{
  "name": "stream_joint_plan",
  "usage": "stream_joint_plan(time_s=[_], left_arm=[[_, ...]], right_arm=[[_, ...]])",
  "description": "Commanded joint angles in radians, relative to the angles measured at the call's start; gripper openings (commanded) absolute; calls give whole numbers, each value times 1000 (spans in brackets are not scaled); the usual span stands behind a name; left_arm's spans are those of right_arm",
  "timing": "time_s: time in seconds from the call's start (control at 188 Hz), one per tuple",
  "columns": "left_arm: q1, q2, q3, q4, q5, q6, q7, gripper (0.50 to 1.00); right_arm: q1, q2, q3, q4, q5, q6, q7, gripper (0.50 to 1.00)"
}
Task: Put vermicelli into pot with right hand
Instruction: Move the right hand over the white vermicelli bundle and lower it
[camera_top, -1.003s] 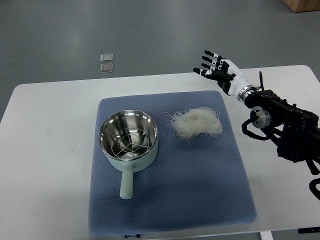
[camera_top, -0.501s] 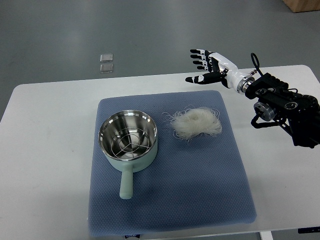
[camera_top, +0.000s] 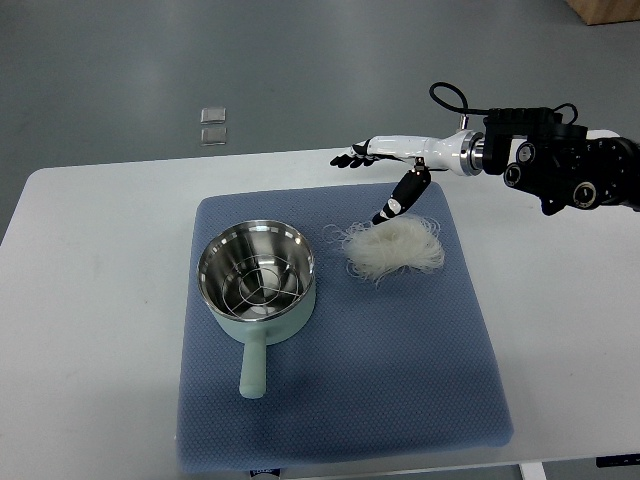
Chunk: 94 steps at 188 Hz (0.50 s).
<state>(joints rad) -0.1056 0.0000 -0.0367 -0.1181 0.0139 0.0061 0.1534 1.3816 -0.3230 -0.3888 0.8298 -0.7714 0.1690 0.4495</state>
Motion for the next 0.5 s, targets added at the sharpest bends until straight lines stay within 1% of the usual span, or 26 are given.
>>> stream_joint_plan(time_s=[0.0,0.107,0.256,0.384,0.459,0.496], left_arm=[[0,0,0,0,0,0,0,1000],[1,0,0,0,0,0,0,1000],[1,0,-2,0,0,0,0,1000],[3,0,-2,-2,0,0,0,1000],[1,0,-2,-2,0,0,0,1000],[1,0,-2,-2,0,0,0,1000]], right_arm=[[62,-4,-71,58,-14,3,2,919],[94,9,-131,89,-31,4,2,917],[94,41,-183,91,-52,3,-3,917],[86,70,-232,81,-74,-13,-12,905],[79,78,-235,77,-74,-46,-31,901],[70,81,-237,75,-77,-69,-44,889]])
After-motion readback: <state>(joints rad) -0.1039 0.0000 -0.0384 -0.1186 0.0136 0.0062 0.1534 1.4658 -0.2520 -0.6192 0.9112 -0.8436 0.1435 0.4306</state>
